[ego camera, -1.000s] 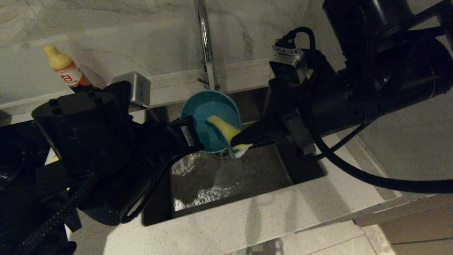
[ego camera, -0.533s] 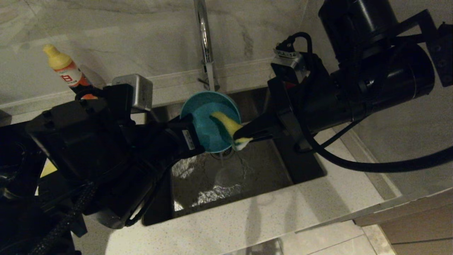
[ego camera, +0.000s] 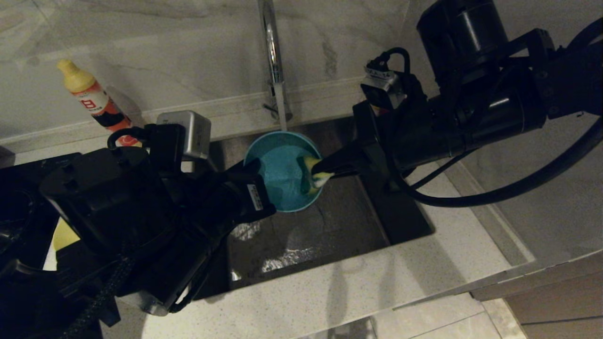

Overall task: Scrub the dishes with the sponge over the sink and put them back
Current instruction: Wipe the bowl

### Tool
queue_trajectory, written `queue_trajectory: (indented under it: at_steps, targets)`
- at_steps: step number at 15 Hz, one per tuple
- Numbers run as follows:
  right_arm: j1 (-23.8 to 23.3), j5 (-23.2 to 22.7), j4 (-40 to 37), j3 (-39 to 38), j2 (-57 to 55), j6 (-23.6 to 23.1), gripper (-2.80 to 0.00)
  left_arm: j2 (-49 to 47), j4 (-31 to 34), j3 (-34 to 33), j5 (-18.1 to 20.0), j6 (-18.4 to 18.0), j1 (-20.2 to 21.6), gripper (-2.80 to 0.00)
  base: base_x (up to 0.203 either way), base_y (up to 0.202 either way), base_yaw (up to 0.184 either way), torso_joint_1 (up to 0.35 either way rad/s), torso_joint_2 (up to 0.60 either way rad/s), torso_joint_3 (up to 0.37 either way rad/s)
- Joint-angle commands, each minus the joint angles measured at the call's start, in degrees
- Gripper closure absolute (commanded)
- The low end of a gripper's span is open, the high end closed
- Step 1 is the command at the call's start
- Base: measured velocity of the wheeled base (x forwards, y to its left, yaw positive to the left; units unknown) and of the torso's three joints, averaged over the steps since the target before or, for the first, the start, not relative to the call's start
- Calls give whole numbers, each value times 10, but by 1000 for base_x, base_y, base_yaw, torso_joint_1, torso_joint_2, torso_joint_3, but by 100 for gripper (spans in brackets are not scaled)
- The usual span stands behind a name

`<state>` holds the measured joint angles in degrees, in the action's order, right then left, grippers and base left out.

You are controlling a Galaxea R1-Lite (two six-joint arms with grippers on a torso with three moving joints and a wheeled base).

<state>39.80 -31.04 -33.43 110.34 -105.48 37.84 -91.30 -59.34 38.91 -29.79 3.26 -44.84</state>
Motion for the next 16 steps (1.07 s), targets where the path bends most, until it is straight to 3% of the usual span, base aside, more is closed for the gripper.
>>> queue_trajectory:
  at_steps: [1, 16]
  targets:
    - [2, -2, 10, 1, -7, 3, 0, -1, -4, 0, -2, -4, -5, 0, 0, 0, 0, 0, 0, 0]
    - [12, -1, 76, 1, -15, 1, 0, -4, -10, -11, 1, -9, -19, 0, 0, 0, 0, 0, 0, 0]
